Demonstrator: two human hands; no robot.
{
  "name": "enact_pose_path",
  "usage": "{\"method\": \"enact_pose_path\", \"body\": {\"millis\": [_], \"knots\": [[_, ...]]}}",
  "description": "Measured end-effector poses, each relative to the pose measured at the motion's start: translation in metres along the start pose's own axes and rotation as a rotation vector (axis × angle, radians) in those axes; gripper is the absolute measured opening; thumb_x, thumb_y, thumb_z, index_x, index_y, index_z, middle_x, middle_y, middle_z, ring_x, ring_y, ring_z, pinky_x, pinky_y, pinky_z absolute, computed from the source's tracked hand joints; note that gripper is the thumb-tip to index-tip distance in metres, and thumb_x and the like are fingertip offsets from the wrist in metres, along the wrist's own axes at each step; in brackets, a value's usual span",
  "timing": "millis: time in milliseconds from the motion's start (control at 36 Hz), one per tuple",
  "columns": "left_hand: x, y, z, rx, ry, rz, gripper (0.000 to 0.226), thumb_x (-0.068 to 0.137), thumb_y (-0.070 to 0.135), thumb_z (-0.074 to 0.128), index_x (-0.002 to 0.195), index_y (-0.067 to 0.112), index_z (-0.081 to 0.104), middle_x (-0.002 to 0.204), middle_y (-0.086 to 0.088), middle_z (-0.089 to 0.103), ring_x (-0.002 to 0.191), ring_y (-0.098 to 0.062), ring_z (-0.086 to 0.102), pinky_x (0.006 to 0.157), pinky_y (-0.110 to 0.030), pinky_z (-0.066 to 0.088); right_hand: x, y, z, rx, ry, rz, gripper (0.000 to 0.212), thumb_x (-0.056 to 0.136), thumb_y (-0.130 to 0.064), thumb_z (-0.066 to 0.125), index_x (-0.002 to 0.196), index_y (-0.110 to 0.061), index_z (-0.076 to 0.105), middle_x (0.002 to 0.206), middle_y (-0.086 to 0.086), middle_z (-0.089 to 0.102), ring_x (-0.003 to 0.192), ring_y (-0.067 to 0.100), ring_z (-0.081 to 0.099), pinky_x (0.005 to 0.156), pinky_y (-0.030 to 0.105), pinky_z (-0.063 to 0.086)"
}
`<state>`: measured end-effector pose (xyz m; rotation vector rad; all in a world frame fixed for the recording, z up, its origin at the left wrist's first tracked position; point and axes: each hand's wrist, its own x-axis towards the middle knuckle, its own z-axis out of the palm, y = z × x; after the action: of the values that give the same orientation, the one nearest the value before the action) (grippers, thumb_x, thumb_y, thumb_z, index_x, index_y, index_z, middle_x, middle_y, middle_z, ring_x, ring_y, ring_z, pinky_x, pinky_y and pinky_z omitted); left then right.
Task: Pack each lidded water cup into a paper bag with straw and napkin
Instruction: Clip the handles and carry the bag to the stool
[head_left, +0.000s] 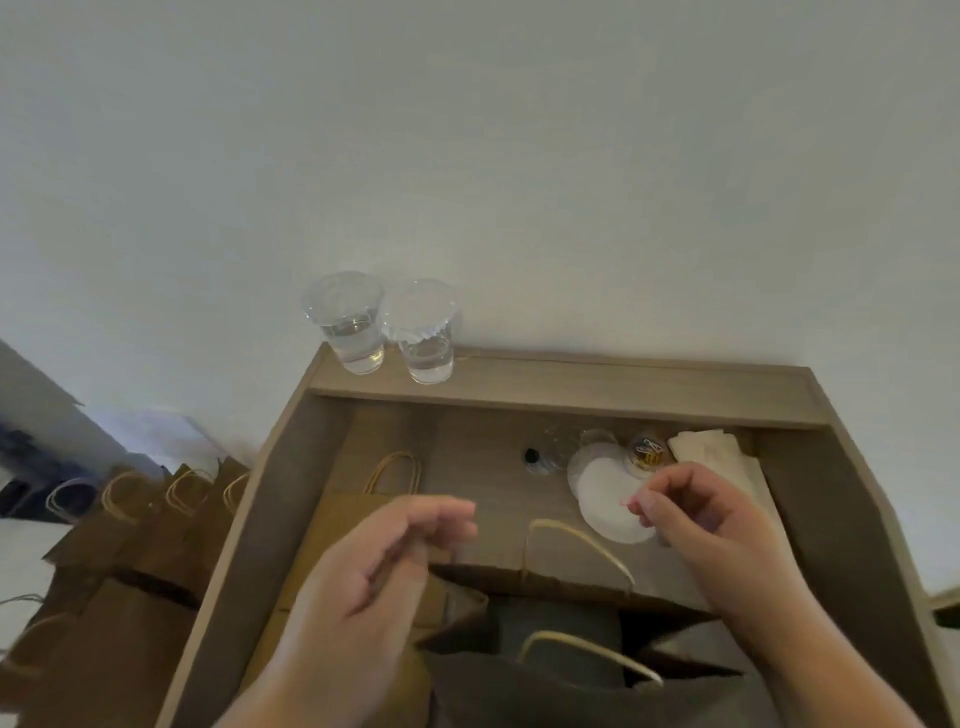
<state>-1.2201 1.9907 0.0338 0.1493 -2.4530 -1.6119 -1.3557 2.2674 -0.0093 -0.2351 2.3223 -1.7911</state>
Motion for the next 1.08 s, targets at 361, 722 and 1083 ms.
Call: {"method": "enact_pose_path", "body": {"millis": [361,722,1083], "knots": [[0.054,0.055,0.034,0.011,-0.105,0.17,0.006,0.093,0.043,0.076,0.098,0.043,0.08,0.091,0.017,0.079,0.087,-0.007,0.073,0.077,-0.032,0.062,-0.025,-0.09,0.024,0.157,-0.077,-0.179,0.008,0.089,-0.04,0.08,0.091,-0.032,0.079,0.085,0.002,0.078,0.072,0.011,0.069,0.068,0.026,0.056],[0.053,0.06,0.043,0.038,-0.203,0.171,0.021,0.085,0.062,0.069,0.091,0.045,0.077,0.084,0.017,0.078,0.077,0.001,0.07,0.069,-0.014,0.051,-0.056,-0.093,0.014,-0.41,0.039,-0.442,0.031,0.093,-0.029,0.074,0.112,-0.052,0.069,0.104,-0.024,0.07,0.098,0.004,0.066,0.075,0.018,0.056],[0.036,0.047,0.025,0.208,-0.237,0.176,0.065,0.082,0.095,0.039,0.126,0.054,0.064,0.117,0.035,0.07,0.113,0.013,0.063,0.096,-0.026,0.052,-0.045,-0.071,0.002,-0.436,0.076,-0.241,0.015,0.096,-0.036,0.073,0.098,-0.051,0.071,0.096,-0.027,0.07,0.088,-0.003,0.066,0.068,0.018,0.056]]}}
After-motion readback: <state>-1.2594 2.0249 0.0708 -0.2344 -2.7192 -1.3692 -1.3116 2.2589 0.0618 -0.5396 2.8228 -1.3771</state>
